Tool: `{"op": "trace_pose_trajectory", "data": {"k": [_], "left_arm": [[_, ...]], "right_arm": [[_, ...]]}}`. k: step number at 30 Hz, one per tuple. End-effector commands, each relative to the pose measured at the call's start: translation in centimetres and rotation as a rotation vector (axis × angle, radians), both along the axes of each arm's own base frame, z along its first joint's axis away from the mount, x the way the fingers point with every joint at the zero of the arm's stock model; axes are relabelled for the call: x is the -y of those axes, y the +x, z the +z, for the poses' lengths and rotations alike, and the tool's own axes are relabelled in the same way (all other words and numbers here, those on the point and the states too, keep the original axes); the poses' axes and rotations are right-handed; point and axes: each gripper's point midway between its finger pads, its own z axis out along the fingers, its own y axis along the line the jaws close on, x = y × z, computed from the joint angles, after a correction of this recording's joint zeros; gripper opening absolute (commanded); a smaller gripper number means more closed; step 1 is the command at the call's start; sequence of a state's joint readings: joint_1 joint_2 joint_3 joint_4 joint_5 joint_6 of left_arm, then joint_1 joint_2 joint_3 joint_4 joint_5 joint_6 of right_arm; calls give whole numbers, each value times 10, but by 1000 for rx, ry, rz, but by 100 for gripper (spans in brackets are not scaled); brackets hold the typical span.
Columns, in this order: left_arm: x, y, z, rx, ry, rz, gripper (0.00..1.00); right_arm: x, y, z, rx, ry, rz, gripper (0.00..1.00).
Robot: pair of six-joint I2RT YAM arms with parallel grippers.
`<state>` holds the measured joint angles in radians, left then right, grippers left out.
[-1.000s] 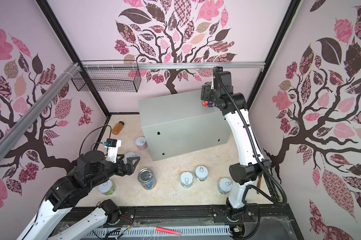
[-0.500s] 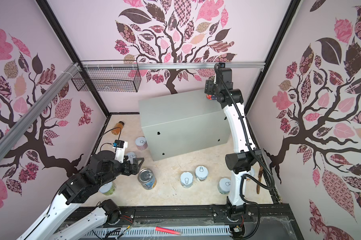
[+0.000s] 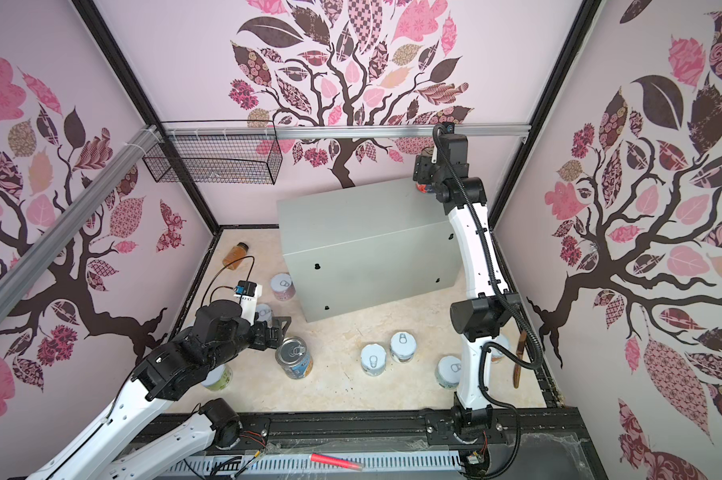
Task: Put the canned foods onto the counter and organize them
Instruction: 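Raise the tomato can with the right gripper over the grey cabinet top, then lower the tomato can onto the cabinet top and open the right gripper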
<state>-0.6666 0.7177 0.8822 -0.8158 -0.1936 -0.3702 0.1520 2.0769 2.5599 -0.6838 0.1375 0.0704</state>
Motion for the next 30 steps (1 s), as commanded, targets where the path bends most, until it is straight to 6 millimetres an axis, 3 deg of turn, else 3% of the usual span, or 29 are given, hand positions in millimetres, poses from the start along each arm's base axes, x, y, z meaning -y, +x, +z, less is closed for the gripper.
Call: {"op": "trace_pose_trajectory", "data": {"k": [1, 5, 9, 13, 21, 30], "left_arm": [[0, 1, -4, 14, 7, -3, 98], [0, 1, -4, 15, 5, -3, 98], [1, 0, -3, 18, 3, -11, 98], [2, 0, -2, 26, -6, -20, 98], [-1, -6, 6, 35, -38, -15, 98], [-3, -14, 4, 17, -46, -21, 98]], "right_arm": [[-4, 8, 11, 56, 16, 16, 51], [-3, 5, 10, 52, 10, 16, 62], [-4, 0, 13, 54, 1, 30, 80], [-6, -6, 20, 68, 2, 44, 89], [-9, -20, 40, 104, 12, 71, 100], [-3, -53, 70, 146, 9, 66, 100]]}}
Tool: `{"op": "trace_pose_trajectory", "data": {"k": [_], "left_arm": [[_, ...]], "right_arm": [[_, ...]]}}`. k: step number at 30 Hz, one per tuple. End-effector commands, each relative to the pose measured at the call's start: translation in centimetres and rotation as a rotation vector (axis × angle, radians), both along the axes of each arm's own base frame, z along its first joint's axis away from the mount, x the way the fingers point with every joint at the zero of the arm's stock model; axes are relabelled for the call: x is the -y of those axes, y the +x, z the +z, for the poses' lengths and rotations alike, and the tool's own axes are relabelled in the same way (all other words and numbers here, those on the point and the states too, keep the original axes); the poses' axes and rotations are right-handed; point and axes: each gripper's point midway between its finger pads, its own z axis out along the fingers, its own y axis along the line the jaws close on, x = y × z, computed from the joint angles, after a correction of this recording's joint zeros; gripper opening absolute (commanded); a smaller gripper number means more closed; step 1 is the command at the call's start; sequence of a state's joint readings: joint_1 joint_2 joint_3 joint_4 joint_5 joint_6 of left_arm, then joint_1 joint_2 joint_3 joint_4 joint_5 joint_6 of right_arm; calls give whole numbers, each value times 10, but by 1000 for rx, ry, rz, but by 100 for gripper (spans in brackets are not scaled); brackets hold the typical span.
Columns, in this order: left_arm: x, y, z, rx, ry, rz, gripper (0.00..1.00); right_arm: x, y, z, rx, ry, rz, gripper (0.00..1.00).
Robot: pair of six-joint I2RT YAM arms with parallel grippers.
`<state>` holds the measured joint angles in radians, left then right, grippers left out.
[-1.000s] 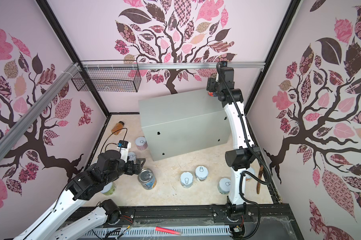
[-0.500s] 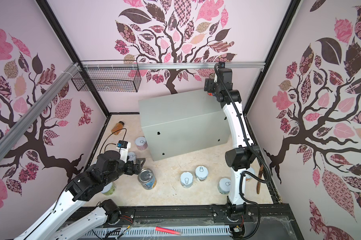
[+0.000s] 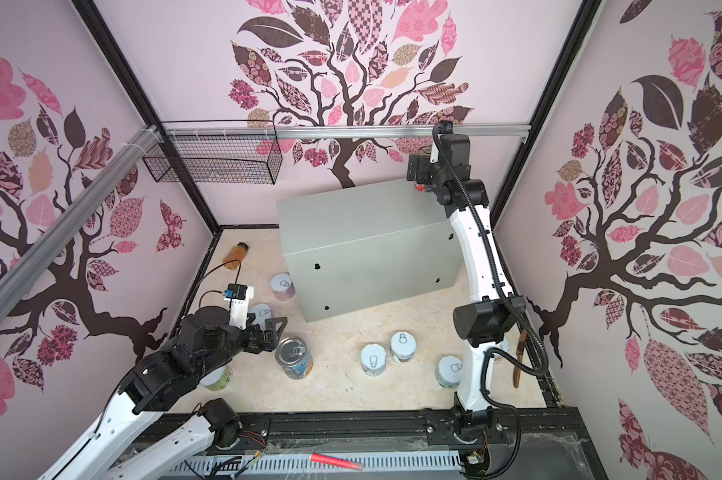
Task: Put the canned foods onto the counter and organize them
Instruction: 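Lower the tomato can onto the cabinet top and open the right gripper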
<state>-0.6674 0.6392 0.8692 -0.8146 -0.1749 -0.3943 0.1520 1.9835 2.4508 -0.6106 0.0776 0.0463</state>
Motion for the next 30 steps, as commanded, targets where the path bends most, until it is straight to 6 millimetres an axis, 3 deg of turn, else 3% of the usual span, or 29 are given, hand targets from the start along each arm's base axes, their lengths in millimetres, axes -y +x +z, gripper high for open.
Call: {"op": "trace_pose_trajectory", "data": {"k": [1, 4, 9, 15, 22, 25, 30], "left_arm": [[-5, -2, -6, -18, 68, -9, 98], [-15, -1, 3, -25, 155, 7, 98], [-14, -5, 16, -22, 145, -15, 98], [-2, -8, 8, -79, 92, -42, 98], [8, -8, -24, -144, 28, -29, 98], [1, -4, -38, -159, 56, 20, 98], [1, -1, -43, -163, 59, 38, 98]], "right_arm": [[6, -42, 52, 95, 18, 2, 100], [8, -57, 60, 110, 38, 3, 100], [7, -89, 73, 132, 91, 25, 100], [-6, -134, 74, 159, 148, 103, 100], [-25, -188, 37, 138, 200, 184, 100], [-34, -212, 22, 137, 247, 226, 100], [-55, -239, -22, 84, 344, 317, 100]]}}
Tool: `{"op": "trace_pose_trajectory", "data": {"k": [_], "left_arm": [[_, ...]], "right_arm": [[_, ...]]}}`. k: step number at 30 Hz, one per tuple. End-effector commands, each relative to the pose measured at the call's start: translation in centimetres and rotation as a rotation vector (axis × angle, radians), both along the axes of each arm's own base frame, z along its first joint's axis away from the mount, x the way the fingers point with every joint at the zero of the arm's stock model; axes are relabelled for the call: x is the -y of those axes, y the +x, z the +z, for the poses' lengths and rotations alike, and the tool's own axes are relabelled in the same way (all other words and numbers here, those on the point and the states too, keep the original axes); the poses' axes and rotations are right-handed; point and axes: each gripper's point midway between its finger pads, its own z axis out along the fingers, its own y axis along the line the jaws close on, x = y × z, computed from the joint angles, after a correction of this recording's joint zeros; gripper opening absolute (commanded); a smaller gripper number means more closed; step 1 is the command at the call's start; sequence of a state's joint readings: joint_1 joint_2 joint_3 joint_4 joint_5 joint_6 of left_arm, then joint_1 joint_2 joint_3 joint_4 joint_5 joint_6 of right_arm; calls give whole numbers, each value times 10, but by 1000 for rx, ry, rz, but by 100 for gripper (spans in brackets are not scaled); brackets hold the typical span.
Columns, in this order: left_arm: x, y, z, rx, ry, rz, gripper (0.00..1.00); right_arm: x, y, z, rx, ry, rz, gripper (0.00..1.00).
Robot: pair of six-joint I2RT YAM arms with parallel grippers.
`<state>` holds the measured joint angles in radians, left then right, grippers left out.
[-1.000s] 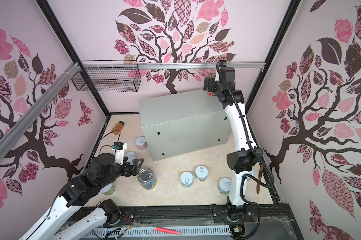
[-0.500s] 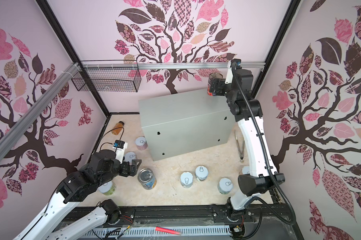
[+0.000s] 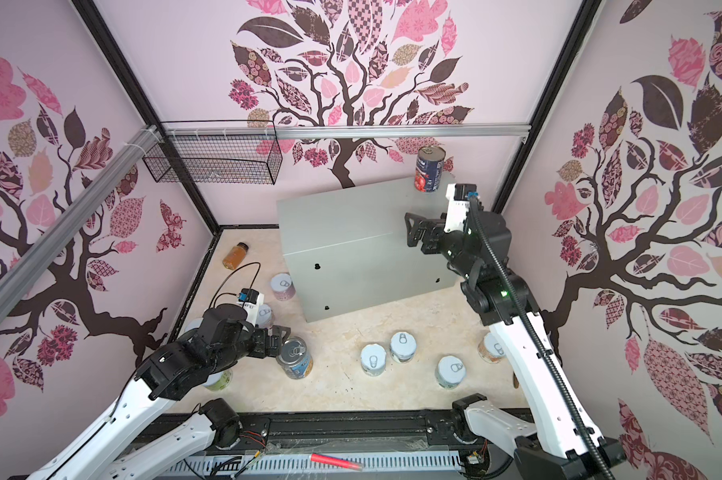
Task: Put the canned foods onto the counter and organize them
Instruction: 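Lower the tomato can onto the cabinet top and open the right gripper, then withdraw the right gripper while the left gripper descends onto the silver pull-tab can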
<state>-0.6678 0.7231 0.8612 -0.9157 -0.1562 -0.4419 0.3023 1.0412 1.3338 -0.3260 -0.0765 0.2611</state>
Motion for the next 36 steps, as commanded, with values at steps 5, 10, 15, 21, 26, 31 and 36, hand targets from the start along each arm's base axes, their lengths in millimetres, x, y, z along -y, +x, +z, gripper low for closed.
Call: {"op": "trace_pose_trajectory", "data": {"k": [5, 10, 15, 21, 26, 31, 36], "left_arm": [[8, 6, -18, -11, 7, 52, 98], [17, 1, -36, 41, 8, 81, 98], [18, -4, -65, 40, 17, 101, 98], [13, -8, -85, 38, 63, 126, 98], [29, -13, -98, 23, 29, 52, 98], [37, -17, -107, 22, 22, 2, 98], [50, -19, -113, 19, -23, -44, 98]], "right_arm": [[-20, -29, -34, -16, 129, 98, 100], [-28, -40, -51, -46, 153, 158, 100], [-32, -48, -61, -61, 162, 186, 100], [-42, -49, -76, -96, 137, 209, 100], [-48, -49, -88, -116, 120, 219, 100], [-50, -47, -94, -127, 101, 216, 100], [-52, -43, -99, -139, 95, 214, 100]]}}
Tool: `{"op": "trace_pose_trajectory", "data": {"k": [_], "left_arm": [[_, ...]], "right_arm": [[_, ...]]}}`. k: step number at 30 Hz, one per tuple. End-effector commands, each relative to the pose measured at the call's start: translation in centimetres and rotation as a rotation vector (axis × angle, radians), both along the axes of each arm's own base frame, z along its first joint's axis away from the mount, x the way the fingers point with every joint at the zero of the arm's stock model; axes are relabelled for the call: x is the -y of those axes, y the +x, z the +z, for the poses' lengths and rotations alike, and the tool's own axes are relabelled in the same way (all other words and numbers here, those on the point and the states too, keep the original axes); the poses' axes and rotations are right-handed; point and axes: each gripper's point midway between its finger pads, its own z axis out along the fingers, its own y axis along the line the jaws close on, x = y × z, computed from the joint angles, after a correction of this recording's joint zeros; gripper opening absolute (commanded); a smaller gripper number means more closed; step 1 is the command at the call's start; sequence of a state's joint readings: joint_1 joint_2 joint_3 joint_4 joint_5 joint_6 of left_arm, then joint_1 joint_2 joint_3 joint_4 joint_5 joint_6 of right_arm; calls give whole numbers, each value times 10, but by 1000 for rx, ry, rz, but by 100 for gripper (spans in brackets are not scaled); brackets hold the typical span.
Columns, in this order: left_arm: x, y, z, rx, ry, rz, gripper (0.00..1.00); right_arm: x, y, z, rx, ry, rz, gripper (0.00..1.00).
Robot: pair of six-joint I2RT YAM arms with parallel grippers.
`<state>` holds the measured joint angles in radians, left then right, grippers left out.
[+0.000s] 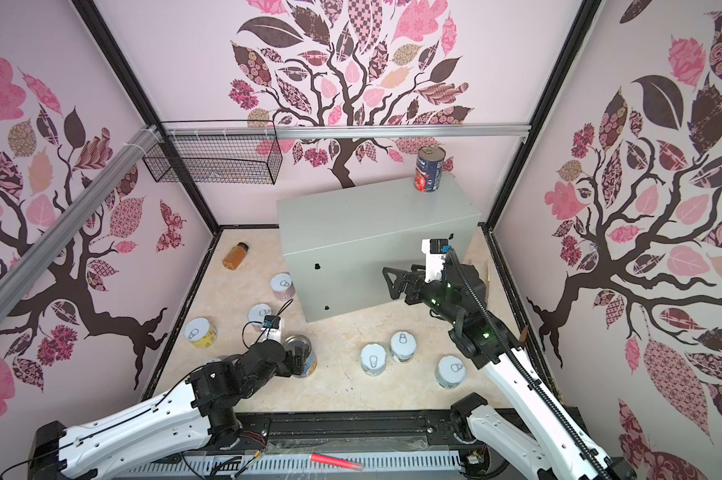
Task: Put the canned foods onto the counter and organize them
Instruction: 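Withdraw the right gripper while the left gripper descends onto the silver pull-tab can, then close the left gripper on the silver can rim and lift it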
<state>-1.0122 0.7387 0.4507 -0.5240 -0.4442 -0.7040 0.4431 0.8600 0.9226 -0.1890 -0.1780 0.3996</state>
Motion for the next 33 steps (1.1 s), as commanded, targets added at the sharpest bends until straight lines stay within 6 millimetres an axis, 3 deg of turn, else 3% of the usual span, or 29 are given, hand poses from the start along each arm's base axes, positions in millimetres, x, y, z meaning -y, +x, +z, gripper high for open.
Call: {"op": "trace_pose_trajectory", "data": {"k": [1, 15, 23, 33], "left_arm": [[14, -9, -16, -30, -17, -88, 98], [57, 0, -11, -14, -136, -160, 98], [77, 15, 9, 32, -118, -183, 98], [62, 12, 28, 63, -121, -157, 98]], "right_arm": [[-1, 3, 4, 18, -6, -4, 100], [-3, 9, -3, 2, -27, -14, 100], [-4, 11, -7, -2, -33, -15, 100], [-5, 12, -4, 6, -33, -9, 100]]}}
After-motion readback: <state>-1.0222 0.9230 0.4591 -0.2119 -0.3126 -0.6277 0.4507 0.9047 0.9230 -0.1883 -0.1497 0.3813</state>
